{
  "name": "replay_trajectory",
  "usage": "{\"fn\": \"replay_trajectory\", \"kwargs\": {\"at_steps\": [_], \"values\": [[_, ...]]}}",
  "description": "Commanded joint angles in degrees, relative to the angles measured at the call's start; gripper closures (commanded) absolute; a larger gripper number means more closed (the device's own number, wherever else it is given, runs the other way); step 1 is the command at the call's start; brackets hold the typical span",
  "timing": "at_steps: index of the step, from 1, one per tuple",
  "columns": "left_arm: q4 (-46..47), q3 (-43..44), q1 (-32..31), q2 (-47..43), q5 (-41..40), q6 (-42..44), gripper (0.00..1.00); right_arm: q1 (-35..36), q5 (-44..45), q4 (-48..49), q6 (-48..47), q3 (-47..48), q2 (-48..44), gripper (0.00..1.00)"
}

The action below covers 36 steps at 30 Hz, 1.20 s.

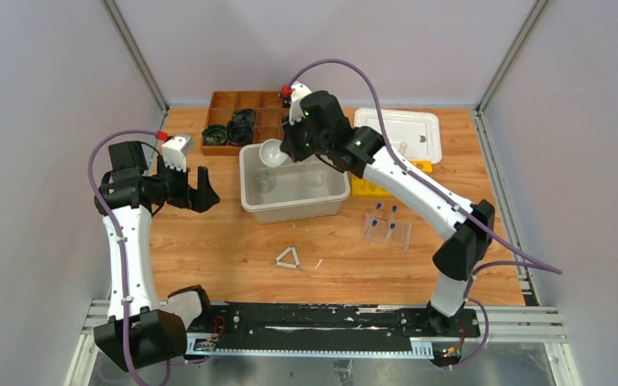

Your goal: Organize the chemistry lab equipment

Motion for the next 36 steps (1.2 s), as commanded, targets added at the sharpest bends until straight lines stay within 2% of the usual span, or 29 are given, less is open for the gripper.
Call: {"fn": "replay_trajectory", "kwargs": {"at_steps": [1, 5, 13, 33, 36], "values": [[0.24, 0.81, -0.07, -0.93, 1.04, 0.27, 0.00, -2.37, 1.97, -7.78, 0.35, 4.87, 8.42, 1.00], [0.23, 0.88, -0.09, -0.56, 1.80, 0.17, 0.00, -2.94, 2.80, -10.38, 0.20, 8.08, 14.72, 1.00], [0.23, 0.31, -0.04, 0.06, 2.39, 0.93, 0.00, -2.85, 0.77, -10.40, 1.50, 6.17, 21.24, 1.00], [0.23, -0.45, -0.05, 0.57, 3.00, 0.34, 0.00, 1.72, 0.42, -6.03, 4.86, 7.00, 29.29, 1.00], [0.28, -0.77, -0.05, 0.46, 3.18, 0.54, 0.00, 1.63, 1.41, -5.44, 4.46, 7.03, 29.32, 0.94]]}}
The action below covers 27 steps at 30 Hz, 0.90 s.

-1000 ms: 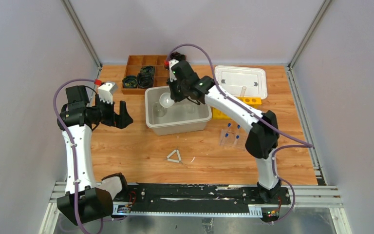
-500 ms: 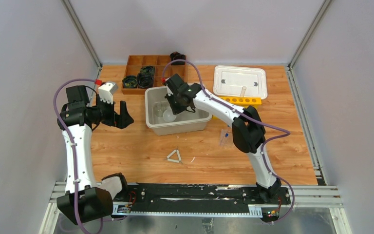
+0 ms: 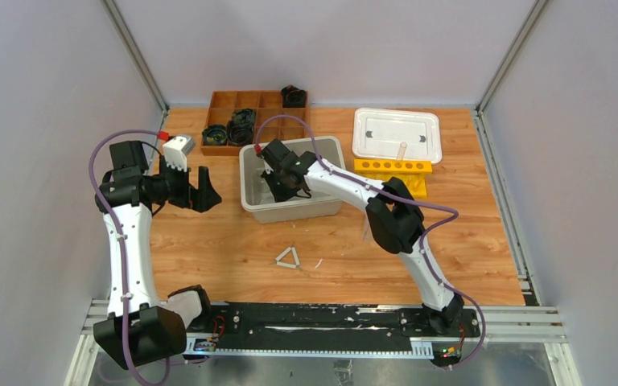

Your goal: Organize the chemistry lab equipment

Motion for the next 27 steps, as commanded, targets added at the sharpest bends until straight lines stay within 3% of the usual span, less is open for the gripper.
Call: {"fn": "replay_trajectory", "kwargs": {"at_steps": [1, 8, 11, 18, 27], "values": [[0.26, -0.77, -0.04, -0.35, 1.41, 0.02, 0.00, 0.06, 1.60, 2.23, 0.46, 1.09, -0.07, 0.91], [0.27, -1.24, -0.11, -1.10, 1.43, 0.15, 0.00, 0.36, 1.44, 3.67, 0.42, -1.94, -4.59, 0.58], [0.23, -1.18, -0.08, -0.79, 0.99, -0.34, 0.00, 0.42, 2.61, 3.81, -0.10, -2.46, -8.56, 0.50], [0.27, -0.75, -0.04, -0.67, -0.21, -0.74, 0.00, 2.88, 8.03, 4.69, -2.19, -9.67, -23.19, 0.38], [0.24, -0.79, -0.07, -0.71, -0.28, -0.75, 0.00, 14.06, 10.70, 7.18, -0.84, -33.36, -36.82, 0.37]]}}
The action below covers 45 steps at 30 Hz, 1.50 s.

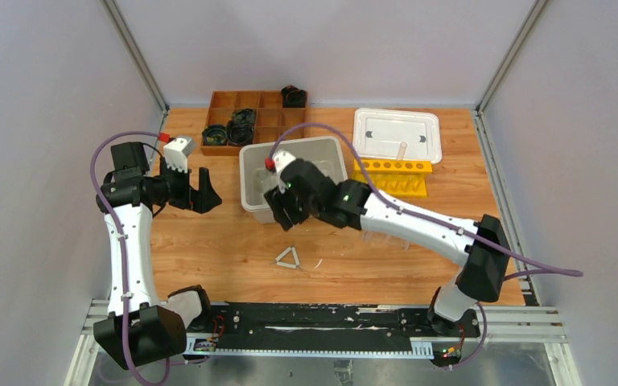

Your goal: Organize the chemistry lab equipment

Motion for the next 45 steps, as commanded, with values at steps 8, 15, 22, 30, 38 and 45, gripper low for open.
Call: {"fn": "replay_trajectory", "kwargs": {"at_steps": [8, 15, 22, 30, 38, 45], "values": [[0.26, 0.23, -0.06, -1.42, -0.34, -1.02, 0.00, 9.25, 1.96, 2.10, 5.07, -18.69, 3.18, 0.41], [0.23, -0.06, -0.03, -2.21, -1.02, -1.05, 0.00, 9.21, 3.99, 4.96, 5.40, -19.12, 7.57, 0.45], [0.20, 0.43, -0.09, -1.84, -1.43, -0.99, 0.00, 9.20, 4.64, 7.69, 6.60, -18.44, 12.44, 0.56], [0.23, 0.04, -0.07, -2.02, -1.38, -0.38, 0.00, 9.18, 5.01, 8.51, 6.99, -18.92, 14.78, 0.74], [0.28, -0.17, -0.09, -2.40, -1.23, -0.40, 0.00, 9.25, 3.40, 7.72, 4.66, -20.30, 10.71, 0.62], [0.19, 0.06, -0.05, -2.66, -0.97, -0.66, 0.00, 8.21, 4.33, 7.81, 5.17, -18.53, 7.64, 0.53]]}}
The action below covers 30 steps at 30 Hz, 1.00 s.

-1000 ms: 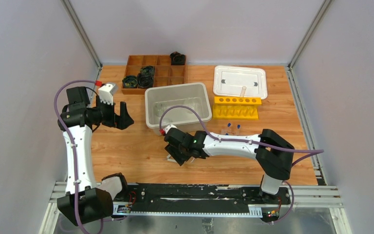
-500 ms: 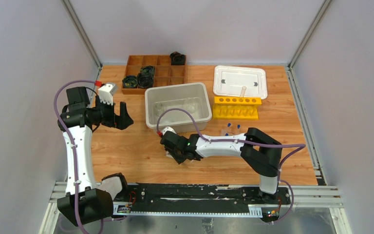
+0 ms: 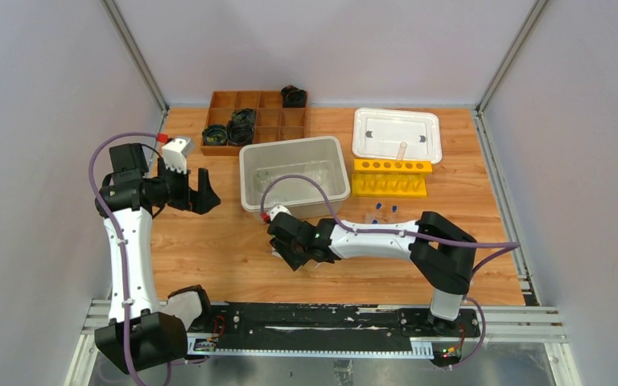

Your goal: Organize the chemistry lab equipment

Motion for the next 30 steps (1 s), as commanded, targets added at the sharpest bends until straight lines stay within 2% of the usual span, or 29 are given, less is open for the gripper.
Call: {"fn": "replay_trajectory", "kwargs": {"at_steps": [1, 8, 14, 21, 27, 30], "values": [[0.21, 0.14, -0.05, -1.14, 0.52, -0.06, 0.00, -0.62, 1.45, 0.35, 0.68, 1.39, -2.23, 0.53], [0.22, 0.49, -0.05, -1.59, 0.40, -0.30, 0.00, -0.89, 5.97, 0.53, 2.54, 5.14, 3.49, 0.64], [0.24, 0.71, -0.11, -1.44, 0.43, -0.36, 0.00, -1.03, 8.24, 0.69, 3.33, 5.84, 7.48, 0.66], [0.10, 0.03, -0.04, -1.79, 0.31, 0.00, 0.00, -0.99, 8.73, 2.00, 4.35, 2.03, 6.95, 0.70], [-2.23, 0.13, -0.07, -2.25, 0.37, 1.91, 0.00, -0.41, 10.84, 4.37, 5.01, -2.91, 3.31, 0.71], [-4.41, 1.53, -0.08, -1.95, 1.09, 3.33, 0.00, 0.40, 12.72, 7.53, 4.32, -5.76, 1.64, 0.63]]}}
